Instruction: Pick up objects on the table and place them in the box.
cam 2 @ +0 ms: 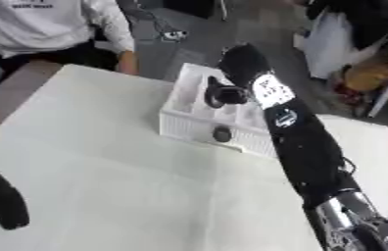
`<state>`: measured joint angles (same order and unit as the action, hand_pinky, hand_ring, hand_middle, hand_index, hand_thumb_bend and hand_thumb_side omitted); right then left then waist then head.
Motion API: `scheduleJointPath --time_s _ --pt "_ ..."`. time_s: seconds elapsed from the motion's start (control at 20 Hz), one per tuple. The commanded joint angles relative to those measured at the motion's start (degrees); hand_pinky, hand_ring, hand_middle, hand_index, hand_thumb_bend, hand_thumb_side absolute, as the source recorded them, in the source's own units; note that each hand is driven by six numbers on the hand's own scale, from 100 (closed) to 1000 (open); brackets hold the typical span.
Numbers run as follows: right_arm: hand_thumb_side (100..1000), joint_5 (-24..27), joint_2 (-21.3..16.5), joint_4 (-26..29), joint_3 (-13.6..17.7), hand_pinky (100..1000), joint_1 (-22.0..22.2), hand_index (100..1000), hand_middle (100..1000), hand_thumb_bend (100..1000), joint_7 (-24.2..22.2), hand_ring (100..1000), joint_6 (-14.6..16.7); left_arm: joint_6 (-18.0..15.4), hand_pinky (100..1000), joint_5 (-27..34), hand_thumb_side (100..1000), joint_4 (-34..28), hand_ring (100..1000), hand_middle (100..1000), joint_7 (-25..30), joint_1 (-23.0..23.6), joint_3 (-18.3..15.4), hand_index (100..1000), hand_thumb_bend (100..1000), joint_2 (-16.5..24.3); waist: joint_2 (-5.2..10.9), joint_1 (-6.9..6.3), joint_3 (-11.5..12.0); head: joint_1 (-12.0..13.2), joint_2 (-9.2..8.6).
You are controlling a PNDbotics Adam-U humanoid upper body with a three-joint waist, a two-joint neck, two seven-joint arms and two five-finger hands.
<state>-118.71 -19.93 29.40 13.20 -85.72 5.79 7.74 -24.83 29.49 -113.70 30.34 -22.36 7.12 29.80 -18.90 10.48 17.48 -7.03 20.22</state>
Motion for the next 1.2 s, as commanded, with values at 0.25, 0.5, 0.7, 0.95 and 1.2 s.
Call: scheduleJointPath --time_s 0.25,0.5,0.7,0.95,1.2 --pt "895 -3.25 -3.24 2.63 2.89 603 -2.19 550 611 100 -3.26 690 -4.72 0.19 560 -0.86 714 -0.89 557 764 0.62 -0.52 -0.11 848 481 1.25 -0.20 -0.28 0.10 -0.94 -1.87" --pt "909 -4.91 -3.67 2.31 3.26 851 -2.47 667 750 385 -8.87 848 -5.01 0.27 560 -0.97 715 -0.89 557 764 0.66 -0.23 -0.12 848 481 1.20 0.01 -0.34 -0.14 -0.99 -1.92" --pt "898 -6.37 -3.90 3.32 3.66 972 -2.73 735 806 572 -11.22 920 -4.28 0.30 560 -0.83 714 -0.89 557 764 0.68 0.06 -0.09 848 481 1.25 0.55 -0.46 -0.16 -0.95 -2.15" --pt "998 -9.49 -4.05 3.21 3.32 1000 -3.18 790 851 703 -14.75 996 -2.02 0.44 562 -0.62 713 -0.89 557 764 0.75 0.08 -0.09 848 482 1.26 1.04 -0.39 -0.20 -0.84 -2.34" --pt "1000 -16.08 -3.78 5.82 2.98 1000 -4.43 768 838 692 -10.17 1000 -0.92 0.60 561 -0.49 713 -0.89 557 764 0.83 0.03 -0.05 848 482 1.23 1.27 -0.21 -0.15 -0.58 -2.51"
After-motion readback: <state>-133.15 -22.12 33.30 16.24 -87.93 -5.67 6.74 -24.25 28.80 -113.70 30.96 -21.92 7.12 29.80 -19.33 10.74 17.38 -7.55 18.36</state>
